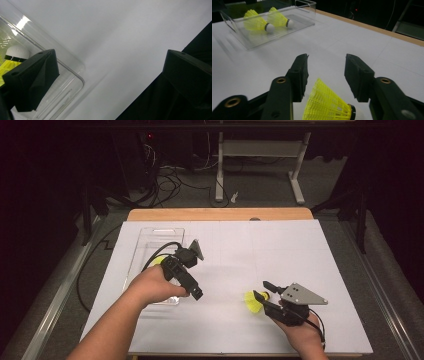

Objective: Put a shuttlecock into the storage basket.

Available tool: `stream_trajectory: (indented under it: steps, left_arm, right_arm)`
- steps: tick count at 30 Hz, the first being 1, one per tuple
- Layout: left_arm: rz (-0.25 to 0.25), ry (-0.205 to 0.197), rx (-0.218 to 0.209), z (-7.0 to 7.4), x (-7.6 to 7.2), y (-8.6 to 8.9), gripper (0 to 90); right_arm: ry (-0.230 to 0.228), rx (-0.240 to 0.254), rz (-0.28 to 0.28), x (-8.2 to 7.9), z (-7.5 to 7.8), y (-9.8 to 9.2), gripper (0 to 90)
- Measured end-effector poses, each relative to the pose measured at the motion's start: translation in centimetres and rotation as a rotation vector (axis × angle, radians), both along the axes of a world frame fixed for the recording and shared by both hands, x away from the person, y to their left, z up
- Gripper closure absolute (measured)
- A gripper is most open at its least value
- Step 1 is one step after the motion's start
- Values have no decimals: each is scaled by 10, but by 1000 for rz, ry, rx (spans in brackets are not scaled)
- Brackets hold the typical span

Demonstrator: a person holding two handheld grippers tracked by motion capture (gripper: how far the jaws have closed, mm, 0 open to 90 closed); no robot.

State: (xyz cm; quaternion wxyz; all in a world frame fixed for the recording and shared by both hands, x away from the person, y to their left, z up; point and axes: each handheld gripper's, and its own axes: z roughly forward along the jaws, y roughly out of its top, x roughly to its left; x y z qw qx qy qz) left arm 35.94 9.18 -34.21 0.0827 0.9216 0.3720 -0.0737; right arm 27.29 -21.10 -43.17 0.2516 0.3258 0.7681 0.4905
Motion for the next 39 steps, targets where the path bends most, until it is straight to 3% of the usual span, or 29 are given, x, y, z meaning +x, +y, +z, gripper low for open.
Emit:
stream_trajectory:
  steps: [6,19,24,33,39]
  left_arm:
    - [6,7,7,-3,-1,1,17]
    - [2,13,7,-4,-2,-1,21]
    - [-4,15,6,-5,-3,-3,21]
    - [-6,21,8,-8,-2,-2,23]
    - [2,15,3,-7,-3,-1,24]
  right_arm:
    - [18,-49,2,1,-14,5,601]
    - [36,-119,-9,2,-21,9,641]
    - [47,-129,-16,2,-24,9,693]
    - [37,-130,-25,1,-22,8,898]
    - [3,-158,-45,-1,-20,7,900]
